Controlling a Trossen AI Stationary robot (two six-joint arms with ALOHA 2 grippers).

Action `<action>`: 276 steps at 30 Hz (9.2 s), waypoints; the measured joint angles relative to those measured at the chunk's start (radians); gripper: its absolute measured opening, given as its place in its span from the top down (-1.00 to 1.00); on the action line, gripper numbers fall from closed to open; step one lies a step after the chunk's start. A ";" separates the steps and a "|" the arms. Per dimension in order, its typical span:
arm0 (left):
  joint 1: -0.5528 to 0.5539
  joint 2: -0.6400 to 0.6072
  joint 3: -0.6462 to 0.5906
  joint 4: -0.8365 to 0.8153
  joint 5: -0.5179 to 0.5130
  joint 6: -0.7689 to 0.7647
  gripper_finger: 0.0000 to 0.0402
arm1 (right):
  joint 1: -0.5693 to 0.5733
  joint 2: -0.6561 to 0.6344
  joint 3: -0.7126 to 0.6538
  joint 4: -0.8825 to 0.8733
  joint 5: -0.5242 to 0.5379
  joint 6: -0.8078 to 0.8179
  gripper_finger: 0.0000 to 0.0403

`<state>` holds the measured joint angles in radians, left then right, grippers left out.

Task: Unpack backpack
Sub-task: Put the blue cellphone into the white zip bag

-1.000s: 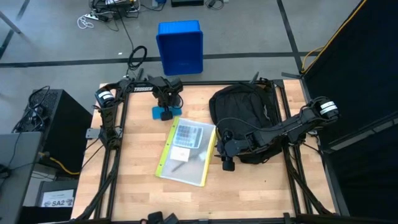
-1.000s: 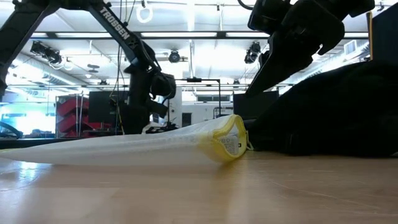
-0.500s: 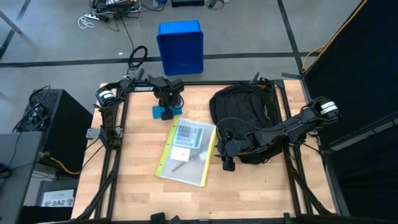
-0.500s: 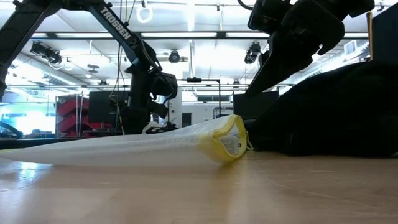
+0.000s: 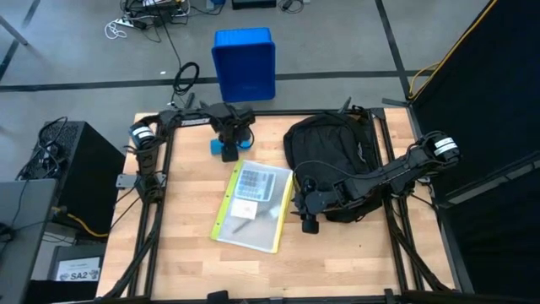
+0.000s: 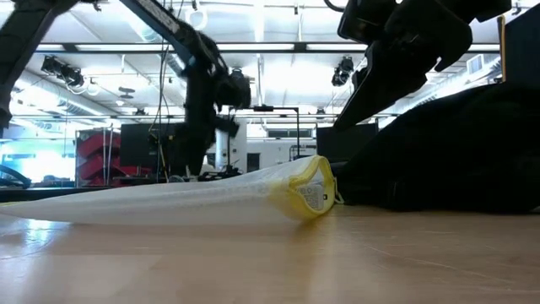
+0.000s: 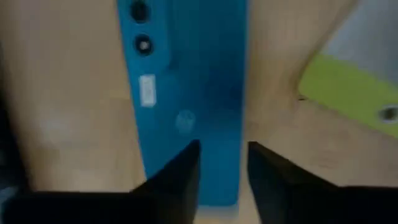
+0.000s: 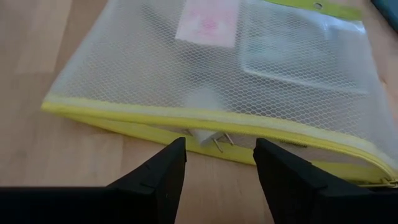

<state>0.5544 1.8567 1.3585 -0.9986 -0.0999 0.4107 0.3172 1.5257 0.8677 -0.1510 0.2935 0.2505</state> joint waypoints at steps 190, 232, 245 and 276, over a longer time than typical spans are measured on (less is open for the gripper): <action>-0.026 -0.242 -0.281 0.059 -0.036 -0.238 -0.43 | -0.018 0.059 0.000 0.045 0.018 -0.049 0.25; -0.062 -0.306 -0.482 0.307 0.257 -0.470 -0.91 | -0.018 0.059 0.000 0.060 -0.003 -0.052 0.21; -0.125 -0.248 -0.481 0.353 0.119 -0.467 -0.99 | -0.019 0.059 0.000 0.087 -0.005 -0.069 0.21; -0.121 -0.128 -0.466 0.351 0.103 -0.473 -0.48 | -0.019 0.059 0.000 0.086 -0.005 -0.070 0.21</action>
<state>0.4332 1.7287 0.8928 -0.6476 0.0035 -0.0627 0.2985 1.5848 0.8677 -0.0647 0.2886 0.1802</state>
